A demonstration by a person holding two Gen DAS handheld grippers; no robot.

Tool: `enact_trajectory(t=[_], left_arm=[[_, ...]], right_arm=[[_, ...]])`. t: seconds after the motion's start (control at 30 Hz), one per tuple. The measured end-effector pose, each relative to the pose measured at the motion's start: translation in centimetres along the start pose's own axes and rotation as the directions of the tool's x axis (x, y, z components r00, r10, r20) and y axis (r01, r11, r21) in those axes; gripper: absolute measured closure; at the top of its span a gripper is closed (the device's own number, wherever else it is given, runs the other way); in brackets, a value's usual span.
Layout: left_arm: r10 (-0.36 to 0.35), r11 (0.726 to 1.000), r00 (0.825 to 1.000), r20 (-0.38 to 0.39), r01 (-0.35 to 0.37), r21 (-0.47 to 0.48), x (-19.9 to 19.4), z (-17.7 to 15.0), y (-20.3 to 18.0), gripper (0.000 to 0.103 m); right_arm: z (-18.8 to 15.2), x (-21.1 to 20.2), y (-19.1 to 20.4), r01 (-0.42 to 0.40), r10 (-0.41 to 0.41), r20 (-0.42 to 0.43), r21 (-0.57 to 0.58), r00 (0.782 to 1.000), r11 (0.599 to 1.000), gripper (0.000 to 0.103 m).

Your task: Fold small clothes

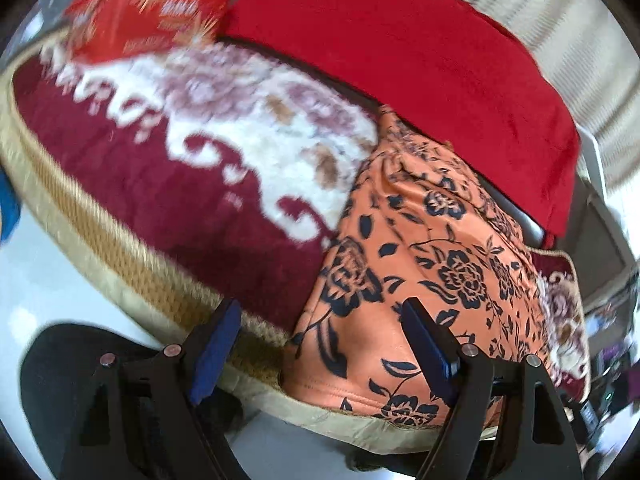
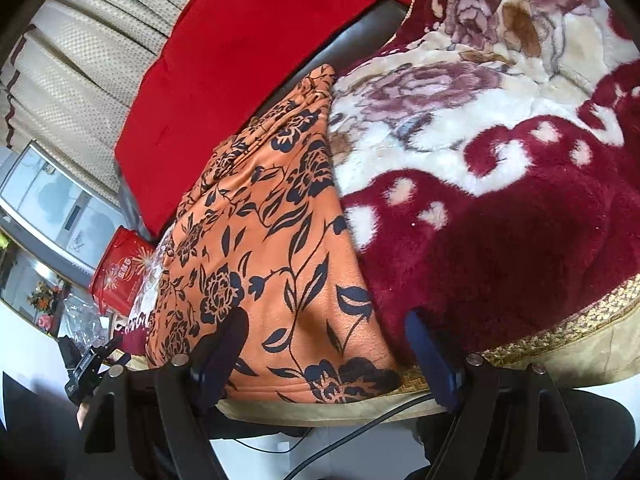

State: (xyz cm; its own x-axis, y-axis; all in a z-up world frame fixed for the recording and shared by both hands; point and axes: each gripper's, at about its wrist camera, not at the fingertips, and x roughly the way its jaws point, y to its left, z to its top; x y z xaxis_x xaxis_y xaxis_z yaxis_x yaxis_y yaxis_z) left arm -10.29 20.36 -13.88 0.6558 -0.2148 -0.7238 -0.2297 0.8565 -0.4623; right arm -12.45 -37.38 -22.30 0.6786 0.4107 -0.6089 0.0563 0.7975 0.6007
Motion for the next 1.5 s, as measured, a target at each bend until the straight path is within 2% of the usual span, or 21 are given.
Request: enact_trajectory(t=[0.17,0.27,0.4,0.47,0.5,0.57,0.6,0.63,0.67,0.7,0.83,0.9,0.93,1.0,1.07,1.13,1.17,1.2,1.27,1.4,1.5], left_arm=[[-0.042,0.994,0.993,-0.106,0.030,-0.105,2.6,-1.0,0.9,0.020],[-0.045,0.996,0.990,-0.131,0.034,-0.086,3.2,-1.9,0.4,0.020],[-0.050,0.998,0.983,-0.178,0.041,-0.054,4.5,-2.8,-0.5,0.021],[-0.047,0.999,0.978,-0.203,0.041,-0.036,4.7,-3.1,-1.1,0.043],[-0.014,1.000,0.976,-0.216,0.011,-0.011,4.8,-3.4,-1.4,0.050],[0.018,1.000,0.975,-0.219,-0.014,0.020,4.7,-3.5,-1.4,0.081],[0.019,1.000,0.974,-0.226,-0.013,0.027,4.4,-3.6,-1.3,0.091],[0.000,1.000,0.974,-0.228,0.005,0.023,4.2,-3.5,-1.2,0.094],[-0.033,0.999,0.976,-0.217,0.036,0.011,3.5,-3.4,-1.1,0.094],[-0.041,0.999,0.979,-0.201,0.045,0.017,2.7,-3.3,-1.1,0.094],[-0.063,0.995,0.991,-0.114,0.071,0.066,0.4,-2.4,-2.1,0.094],[-0.055,0.996,0.988,-0.146,0.064,0.060,1.4,-2.1,-1.8,0.093],[-0.050,0.997,0.986,-0.160,0.058,0.048,2.0,-2.2,-1.5,0.092],[-0.040,0.999,0.984,-0.172,0.045,0.028,2.9,-2.3,-1.0,0.082],[-0.037,0.999,0.986,-0.165,0.039,0.008,3.3,-2.5,-0.9,0.064],[-0.050,0.999,0.986,-0.160,0.052,0.013,3.2,-2.7,-0.9,0.065],[-0.049,0.998,0.986,-0.159,0.054,0.028,3.2,-2.7,-1.1,0.082],[-0.058,0.997,0.986,-0.156,0.066,0.048,3.0,-2.6,-1.3,0.097],[-0.076,0.996,0.988,-0.133,0.082,0.041,2.0,-2.3,-1.4,0.095],[-0.139,0.989,0.990,-0.017,0.140,0.048,-2.2,-0.8,-2.2,0.095],[-0.122,0.990,0.992,-0.020,0.123,0.073,-1.4,-0.1,-2.3,0.095]], right_arm=[[0.3,0.1,-0.4,-0.022,0.022,-0.004,0.023,1.000,0.999,0.023],[0.1,-0.4,-0.1,-0.032,0.032,-0.001,0.025,0.999,0.999,0.033],[-0.2,-0.1,-0.5,0.001,0.000,-0.034,0.035,0.999,0.999,0.033],[0.0,0.4,-0.7,0.008,-0.006,-0.055,0.042,0.998,0.999,0.033],[0.1,0.6,-0.4,0.017,-0.015,-0.056,0.031,0.998,0.999,0.032],[0.1,0.9,-0.2,0.037,-0.036,-0.066,0.013,0.997,0.999,0.035],[0.0,0.9,-0.1,0.044,-0.043,-0.070,0.006,0.997,0.999,0.047],[0.0,1.0,0.0,0.051,-0.051,-0.076,0.006,0.996,0.999,0.059],[-0.1,0.9,-0.2,0.055,-0.054,-0.086,0.015,0.995,0.998,0.089],[-0.2,1.0,-0.6,0.028,-0.022,-0.105,0.051,0.994,0.998,0.093],[-0.2,0.0,-0.7,-0.021,0.027,-0.083,0.073,0.996,0.997,0.092],[-0.2,0.4,-1.0,-0.026,0.034,-0.088,0.089,0.996,0.996,0.087],[-0.2,0.8,-1.2,-0.006,0.016,-0.098,0.099,0.995,0.995,0.072],[-0.4,1.5,-1.8,-0.048,0.062,-0.099,0.139,0.993,0.989,0.048],[-0.4,1.4,-1.6,-0.090,0.103,-0.083,0.149,0.991,0.985,0.042],[-0.4,1.6,-1.2,-0.074,0.087,-0.096,0.128,0.992,0.989,0.043],[-0.4,1.8,-1.1,-0.067,0.080,-0.104,0.123,0.991,0.990,0.051],[-0.4,1.9,-1.0,-0.052,0.065,-0.111,0.116,0.992,0.992,0.073],[-0.4,2.1,-0.9,-0.026,0.040,-0.129,0.111,0.991,0.994,0.094],[0.2,-0.1,0.5,-0.086,0.095,-0.079,0.110,0.992,0.990,0.095],[1.2,-2.0,2.1,-0.136,0.138,-0.023,0.081,0.990,0.987,0.095]])
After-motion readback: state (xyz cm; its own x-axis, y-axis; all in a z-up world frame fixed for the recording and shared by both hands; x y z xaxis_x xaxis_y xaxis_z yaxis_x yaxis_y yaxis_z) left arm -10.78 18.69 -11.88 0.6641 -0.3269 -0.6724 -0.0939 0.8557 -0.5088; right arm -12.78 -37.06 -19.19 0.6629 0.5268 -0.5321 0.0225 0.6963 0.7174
